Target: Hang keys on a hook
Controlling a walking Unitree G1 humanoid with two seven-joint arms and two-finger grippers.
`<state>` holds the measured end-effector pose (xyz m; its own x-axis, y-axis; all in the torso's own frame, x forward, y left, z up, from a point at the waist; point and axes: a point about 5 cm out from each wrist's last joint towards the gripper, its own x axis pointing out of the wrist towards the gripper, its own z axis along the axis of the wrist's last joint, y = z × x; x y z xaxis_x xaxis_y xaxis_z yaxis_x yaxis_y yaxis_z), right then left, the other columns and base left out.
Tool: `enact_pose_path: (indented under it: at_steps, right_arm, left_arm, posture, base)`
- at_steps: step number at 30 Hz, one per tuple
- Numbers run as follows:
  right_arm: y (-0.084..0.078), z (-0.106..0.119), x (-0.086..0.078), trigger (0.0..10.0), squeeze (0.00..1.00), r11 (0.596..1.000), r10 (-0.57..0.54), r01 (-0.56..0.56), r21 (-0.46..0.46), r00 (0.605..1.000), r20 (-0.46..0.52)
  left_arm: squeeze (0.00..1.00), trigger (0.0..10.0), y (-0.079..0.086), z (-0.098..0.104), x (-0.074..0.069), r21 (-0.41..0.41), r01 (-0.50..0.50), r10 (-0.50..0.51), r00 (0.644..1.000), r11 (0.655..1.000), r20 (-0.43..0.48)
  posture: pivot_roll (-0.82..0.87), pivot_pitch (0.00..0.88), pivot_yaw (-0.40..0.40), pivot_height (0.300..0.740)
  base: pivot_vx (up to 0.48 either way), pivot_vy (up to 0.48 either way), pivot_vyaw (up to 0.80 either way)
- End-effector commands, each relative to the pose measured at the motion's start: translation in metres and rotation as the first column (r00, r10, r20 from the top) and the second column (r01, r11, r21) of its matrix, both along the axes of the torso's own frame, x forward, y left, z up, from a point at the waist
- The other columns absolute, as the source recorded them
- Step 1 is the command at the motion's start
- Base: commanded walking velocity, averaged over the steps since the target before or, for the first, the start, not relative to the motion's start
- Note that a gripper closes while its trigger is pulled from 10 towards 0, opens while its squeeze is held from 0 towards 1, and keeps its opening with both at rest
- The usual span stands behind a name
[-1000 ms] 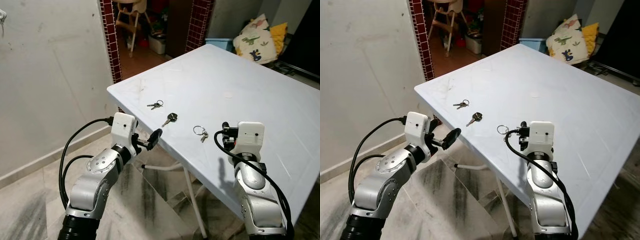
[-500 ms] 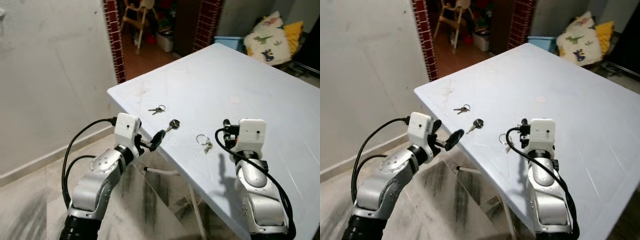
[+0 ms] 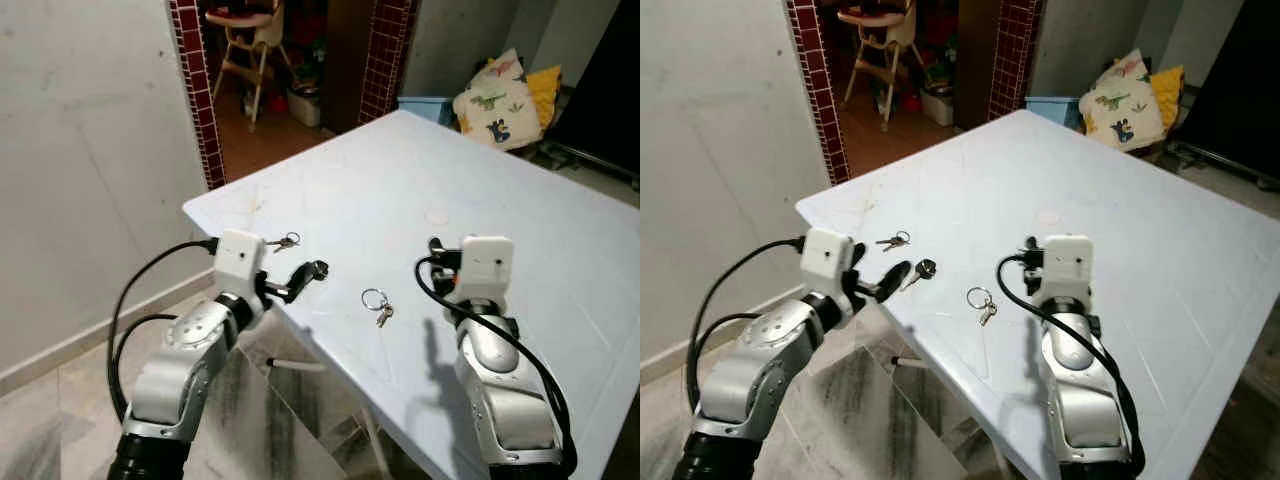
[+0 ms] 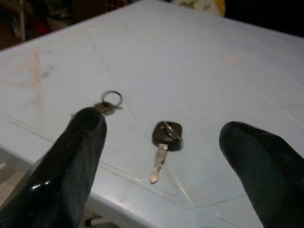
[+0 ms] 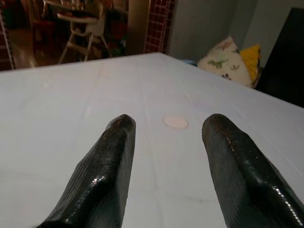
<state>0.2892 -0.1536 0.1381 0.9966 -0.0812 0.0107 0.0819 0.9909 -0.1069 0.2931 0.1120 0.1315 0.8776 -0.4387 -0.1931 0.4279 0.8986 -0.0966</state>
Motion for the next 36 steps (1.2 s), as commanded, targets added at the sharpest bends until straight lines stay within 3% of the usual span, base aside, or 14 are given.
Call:
enact_pose_path:
  at_steps: [1,4,5,7,14,15,20,29,36]
  right_arm:
    - [-0.003,-0.002,-0.001,10.0,0.00,1.000,0.006,-0.006,0.010,1.000,-0.019]
    - [-0.001,-0.003,-0.001,10.0,0.00,0.999,0.027,-0.026,0.018,0.999,-0.034]
    - [0.002,-0.009,-0.002,10.0,0.00,0.998,0.063,-0.061,0.030,0.994,-0.092]
    - [0.003,-0.012,-0.003,10.0,0.00,0.997,0.076,-0.072,0.038,0.991,-0.114]
    - [0.003,-0.031,-0.007,10.0,0.00,0.995,0.092,-0.083,0.053,0.975,-0.204]
    - [0.004,-0.034,-0.007,10.0,1.00,0.994,0.097,-0.083,0.069,0.971,-0.220]
    - [0.007,-0.035,-0.003,10.0,1.00,0.992,0.113,-0.096,0.084,0.967,-0.230]
    - [0.031,-0.036,0.011,10.0,1.00,0.976,0.203,-0.176,0.126,0.947,-0.248]
    - [0.039,-0.042,0.018,10.0,1.00,0.982,0.184,-0.167,0.083,0.940,-0.288]
  left_arm:
    - [0.00,10.0,-0.003,-0.003,-0.002,0.022,-0.005,0.006,1.000,1.000,-0.006]
    - [0.00,10.0,-0.002,-0.003,-0.004,0.054,-0.007,0.007,1.000,0.998,0.012]
    - [0.00,10.0,0.004,-0.005,-0.010,0.115,0.010,-0.015,0.999,0.993,0.046]
    - [0.00,10.0,0.007,-0.006,-0.013,0.135,0.023,-0.031,0.998,0.991,0.052]
    - [0.00,10.0,0.031,-0.025,-0.038,0.180,0.050,-0.045,0.998,0.982,-0.033]
    - [0.00,10.0,0.036,-0.028,-0.041,0.192,0.046,-0.039,0.998,0.980,-0.040]
    - [0.00,10.0,0.036,-0.026,-0.040,0.188,0.033,-0.028,0.999,0.982,-0.032]
    - [0.00,10.0,0.031,-0.023,-0.040,0.174,0.042,-0.039,0.999,0.984,-0.021]
    - [0.00,10.0,0.032,-0.018,-0.035,0.171,0.027,-0.026,1.000,0.985,-0.008]
  posture:
    - [0.11,0.000,-0.028,0.740]
    - [0.11,0.000,-0.026,0.740]
    - [0.11,0.000,-0.026,0.740]
    - [0.11,0.000,-0.025,0.740]
    - [0.12,0.000,-0.027,0.740]
    - [0.12,0.000,-0.029,0.740]
    - [0.13,0.000,-0.034,0.740]
    - [0.13,0.000,-0.036,0.740]
    - [0.15,0.000,-0.043,0.740]
  base:
    - [0.000,0.000,0.00]
    - [0.000,0.000,0.00]
    - [0.000,0.000,0.00]
    - [0.000,0.000,0.00]
    - [0.000,0.000,0.00]
    - [0.000,0.000,0.00]
    - [0.000,0.000,0.00]
    - [0.000,0.000,0.00]
    - [0.000,0.000,0.00]
